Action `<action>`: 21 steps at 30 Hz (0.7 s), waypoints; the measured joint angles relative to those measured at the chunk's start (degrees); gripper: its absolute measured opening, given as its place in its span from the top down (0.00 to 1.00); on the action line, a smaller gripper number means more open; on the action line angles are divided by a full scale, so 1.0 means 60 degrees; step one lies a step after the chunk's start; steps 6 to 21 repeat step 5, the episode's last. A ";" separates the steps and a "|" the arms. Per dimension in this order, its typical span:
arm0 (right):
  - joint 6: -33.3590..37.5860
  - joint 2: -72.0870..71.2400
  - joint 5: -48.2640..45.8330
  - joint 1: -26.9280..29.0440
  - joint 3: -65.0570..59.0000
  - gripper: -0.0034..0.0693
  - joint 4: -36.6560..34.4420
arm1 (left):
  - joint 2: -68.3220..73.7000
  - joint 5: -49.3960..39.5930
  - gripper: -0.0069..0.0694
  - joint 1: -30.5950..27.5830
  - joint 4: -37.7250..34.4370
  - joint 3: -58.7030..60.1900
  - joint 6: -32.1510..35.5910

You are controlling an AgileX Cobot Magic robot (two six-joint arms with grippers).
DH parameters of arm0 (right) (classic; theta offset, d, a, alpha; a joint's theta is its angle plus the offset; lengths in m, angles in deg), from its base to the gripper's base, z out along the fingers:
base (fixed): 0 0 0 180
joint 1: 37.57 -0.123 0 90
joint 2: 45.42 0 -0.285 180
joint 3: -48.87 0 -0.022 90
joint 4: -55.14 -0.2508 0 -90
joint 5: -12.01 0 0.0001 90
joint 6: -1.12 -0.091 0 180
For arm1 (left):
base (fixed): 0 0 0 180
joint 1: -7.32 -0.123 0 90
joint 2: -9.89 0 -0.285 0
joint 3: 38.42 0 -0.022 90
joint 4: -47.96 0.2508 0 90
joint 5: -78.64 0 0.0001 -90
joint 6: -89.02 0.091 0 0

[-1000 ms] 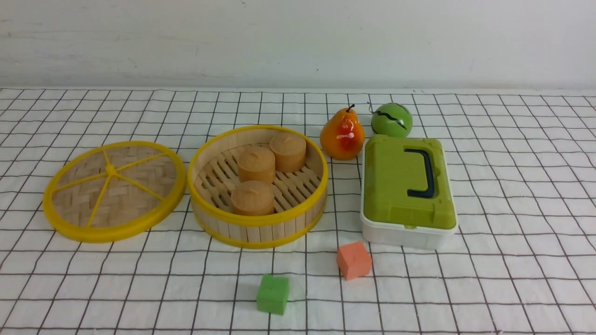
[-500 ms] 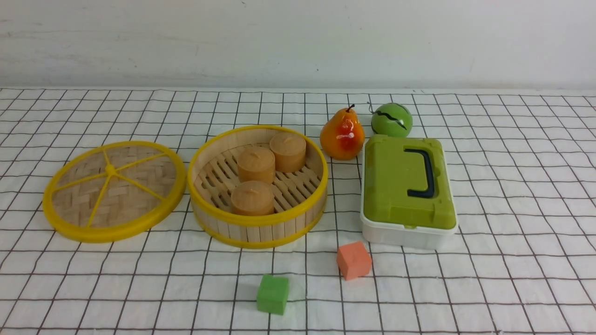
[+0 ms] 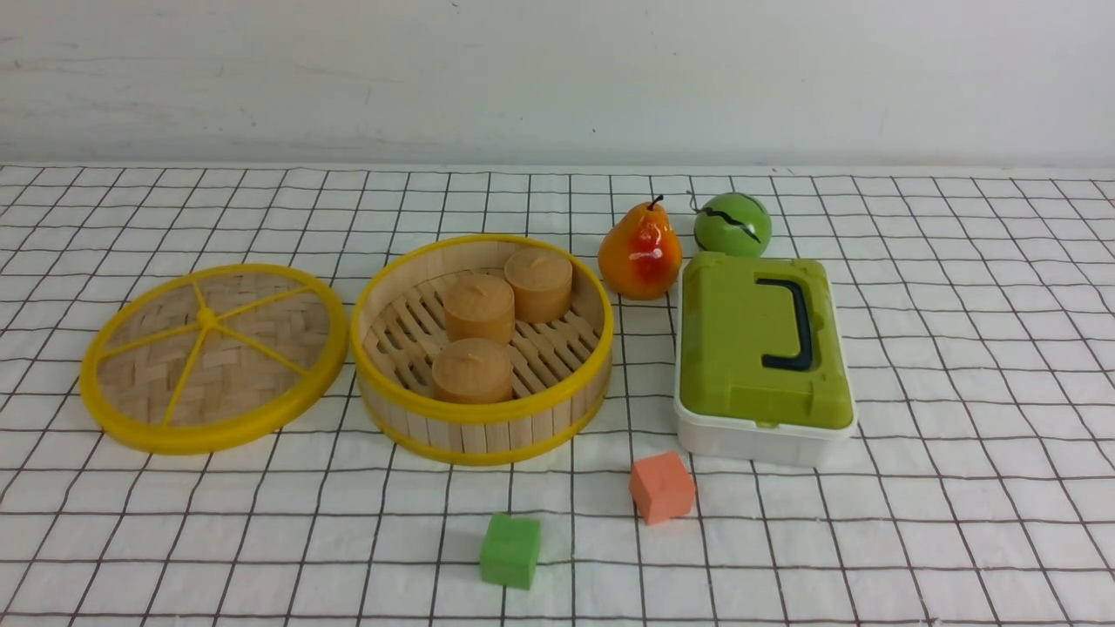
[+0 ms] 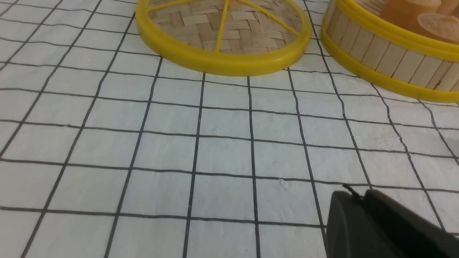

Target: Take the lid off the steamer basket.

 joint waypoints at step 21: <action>0.0000 0.0000 0.0000 0.0000 0.0000 0.62 0.0000 | 0.0000 0.0000 0.85 0.0000 0.0000 0.0000 0.0000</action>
